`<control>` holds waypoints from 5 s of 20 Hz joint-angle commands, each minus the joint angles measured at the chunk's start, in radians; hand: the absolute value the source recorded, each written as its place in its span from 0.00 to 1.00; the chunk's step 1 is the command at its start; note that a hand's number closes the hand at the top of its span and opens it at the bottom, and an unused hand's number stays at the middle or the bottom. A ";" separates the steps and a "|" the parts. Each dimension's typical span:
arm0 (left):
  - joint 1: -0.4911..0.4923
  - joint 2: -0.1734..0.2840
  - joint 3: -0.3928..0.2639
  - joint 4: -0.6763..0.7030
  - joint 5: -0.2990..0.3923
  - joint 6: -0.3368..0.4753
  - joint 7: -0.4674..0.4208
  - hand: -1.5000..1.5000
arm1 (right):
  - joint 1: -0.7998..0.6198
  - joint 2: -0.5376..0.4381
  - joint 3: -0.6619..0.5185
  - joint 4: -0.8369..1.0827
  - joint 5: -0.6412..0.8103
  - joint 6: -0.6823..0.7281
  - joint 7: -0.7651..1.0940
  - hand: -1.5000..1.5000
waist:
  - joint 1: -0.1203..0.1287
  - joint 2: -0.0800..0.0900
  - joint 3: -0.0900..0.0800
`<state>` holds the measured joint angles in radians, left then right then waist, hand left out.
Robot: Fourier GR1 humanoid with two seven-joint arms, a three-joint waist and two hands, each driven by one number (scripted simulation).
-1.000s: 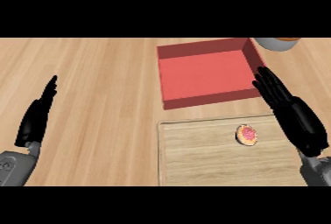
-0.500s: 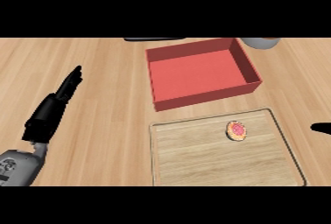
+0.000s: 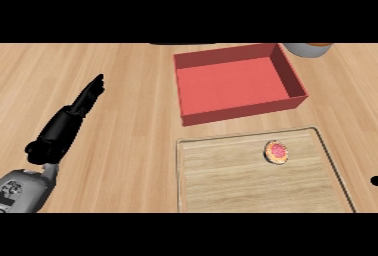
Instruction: Pick the cupcake from the tray and place it in the cardboard box
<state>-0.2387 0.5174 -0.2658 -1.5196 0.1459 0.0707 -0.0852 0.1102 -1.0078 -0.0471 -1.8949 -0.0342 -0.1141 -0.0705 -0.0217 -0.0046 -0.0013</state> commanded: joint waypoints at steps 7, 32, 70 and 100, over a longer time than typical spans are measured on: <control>-0.023 -0.022 0.014 0.037 -0.023 -0.018 -0.015 0.50 | -0.021 -0.214 0.160 -0.292 0.145 0.225 0.428 0.00 | 0.022 0.005 -0.002; 0.000 -0.044 0.108 0.036 -0.047 -0.135 -0.027 0.50 | -0.595 0.288 0.664 -0.186 0.328 0.571 1.262 0.00 | 0.036 0.005 -0.001; 0.054 -0.176 0.263 -0.057 -0.193 -0.279 0.017 0.50 | -0.330 0.563 0.457 0.287 0.879 0.568 0.687 0.00 | 0.024 0.004 0.001; 0.056 -0.227 0.268 -0.043 -0.237 -0.290 0.012 0.50 | -0.538 0.661 0.851 -0.003 0.937 0.347 -0.307 1.00 | 0.028 0.002 0.002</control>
<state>-0.2251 0.2708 -0.0215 -1.5309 -0.1104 -0.2026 -0.0783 -0.4176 -0.2884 0.8545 -1.7866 0.9330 0.2512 -0.2727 0.0250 0.0024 0.0007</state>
